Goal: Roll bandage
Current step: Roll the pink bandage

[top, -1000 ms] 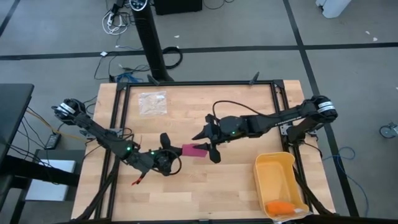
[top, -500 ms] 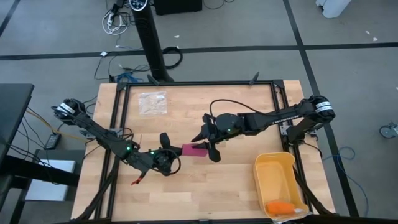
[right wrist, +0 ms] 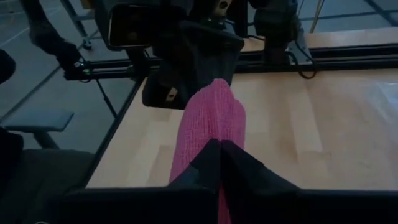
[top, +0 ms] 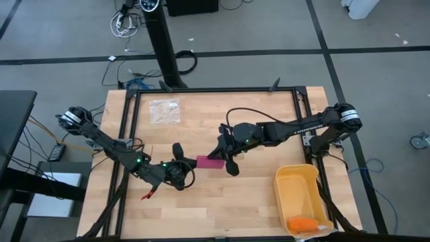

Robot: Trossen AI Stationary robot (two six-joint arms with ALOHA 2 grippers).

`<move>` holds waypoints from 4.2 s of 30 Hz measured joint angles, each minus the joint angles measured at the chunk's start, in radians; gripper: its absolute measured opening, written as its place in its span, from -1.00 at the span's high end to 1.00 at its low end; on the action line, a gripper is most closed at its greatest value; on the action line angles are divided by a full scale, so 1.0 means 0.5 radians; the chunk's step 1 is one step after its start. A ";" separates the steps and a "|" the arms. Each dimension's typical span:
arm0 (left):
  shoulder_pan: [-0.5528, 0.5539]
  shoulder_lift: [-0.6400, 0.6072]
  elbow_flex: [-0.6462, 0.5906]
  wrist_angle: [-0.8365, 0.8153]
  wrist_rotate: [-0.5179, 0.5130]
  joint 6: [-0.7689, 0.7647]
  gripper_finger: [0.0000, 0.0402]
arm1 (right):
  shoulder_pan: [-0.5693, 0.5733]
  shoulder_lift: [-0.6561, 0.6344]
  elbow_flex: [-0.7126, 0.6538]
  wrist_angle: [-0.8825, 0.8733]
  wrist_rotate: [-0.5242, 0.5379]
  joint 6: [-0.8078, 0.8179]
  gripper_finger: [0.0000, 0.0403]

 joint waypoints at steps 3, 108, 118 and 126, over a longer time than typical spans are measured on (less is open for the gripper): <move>0.000 0.000 0.000 -0.018 0.001 -0.047 0.92 | 0.000 -0.016 -0.002 0.019 0.023 -0.007 0.96; 0.078 0.444 0.010 0.535 -0.676 1.549 0.92 | 0.047 0.057 -0.003 0.134 0.904 -0.293 0.98; 0.079 0.450 0.007 0.502 -0.654 1.544 0.92 | 0.046 0.161 -0.003 0.104 0.633 -0.269 0.99; 0.083 0.444 0.009 0.541 -0.694 1.533 0.92 | 0.085 0.016 -0.003 -0.039 0.816 -0.300 0.99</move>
